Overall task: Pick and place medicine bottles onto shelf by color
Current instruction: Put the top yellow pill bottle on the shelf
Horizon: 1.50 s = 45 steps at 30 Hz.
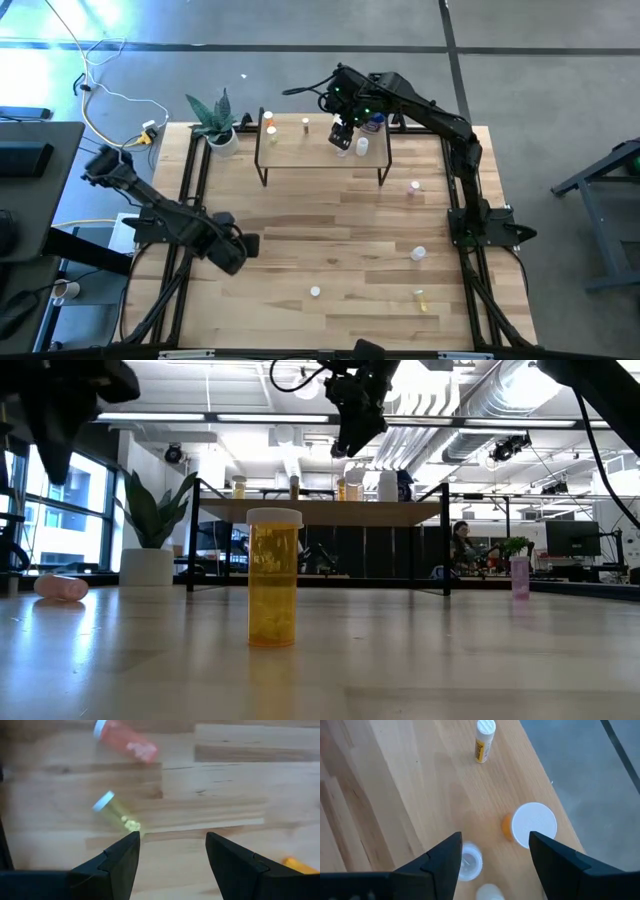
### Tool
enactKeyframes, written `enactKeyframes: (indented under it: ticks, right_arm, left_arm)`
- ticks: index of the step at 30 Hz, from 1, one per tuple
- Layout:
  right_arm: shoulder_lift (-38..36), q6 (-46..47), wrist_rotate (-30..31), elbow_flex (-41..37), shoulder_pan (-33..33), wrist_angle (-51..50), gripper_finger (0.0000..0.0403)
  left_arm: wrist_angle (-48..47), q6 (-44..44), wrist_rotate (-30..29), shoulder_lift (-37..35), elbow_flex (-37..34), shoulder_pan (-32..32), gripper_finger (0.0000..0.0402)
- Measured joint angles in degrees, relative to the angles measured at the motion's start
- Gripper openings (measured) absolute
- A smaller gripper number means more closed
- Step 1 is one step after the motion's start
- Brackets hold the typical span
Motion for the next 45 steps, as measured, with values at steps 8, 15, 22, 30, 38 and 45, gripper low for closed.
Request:
enactKeyframes:
  ticks: [8,15,22,30,38,45]
  right_arm:
    - [0.0,-1.79,-0.02,0.0,0.0,0.16,0.022]
    - [0.0,-3.84,-0.01,0.0,0.0,0.56,0.022]
    - [0.0,-4.72,-0.02,0.0,0.0,1.32,0.022]
    - [0.0,-6.86,-0.02,0.0,0.0,1.53,0.022]
    - [0.0,-7.38,-0.02,0.0,0.0,1.57,0.022]
    - [0.02,-8.19,-0.02,0.0,0.0,1.57,0.022]
  left_arm:
    - [-0.19,-10.44,4.41,5.0,0.0,-2.12,0.0216]
    - [-0.12,-11.7,5.85,9.69,0.0,-2.27,0.0216]
    - [-0.25,-12.53,9.95,14.21,0.0,-2.19,0.0216]
    - [-0.27,-12.54,9.81,19.11,0.0,0.17,0.0216]
    - [-0.18,-12.51,11.25,21.87,0.0,2.44,0.0216]
    - [0.14,-12.25,11.51,24.06,0.0,3.5,0.0216]
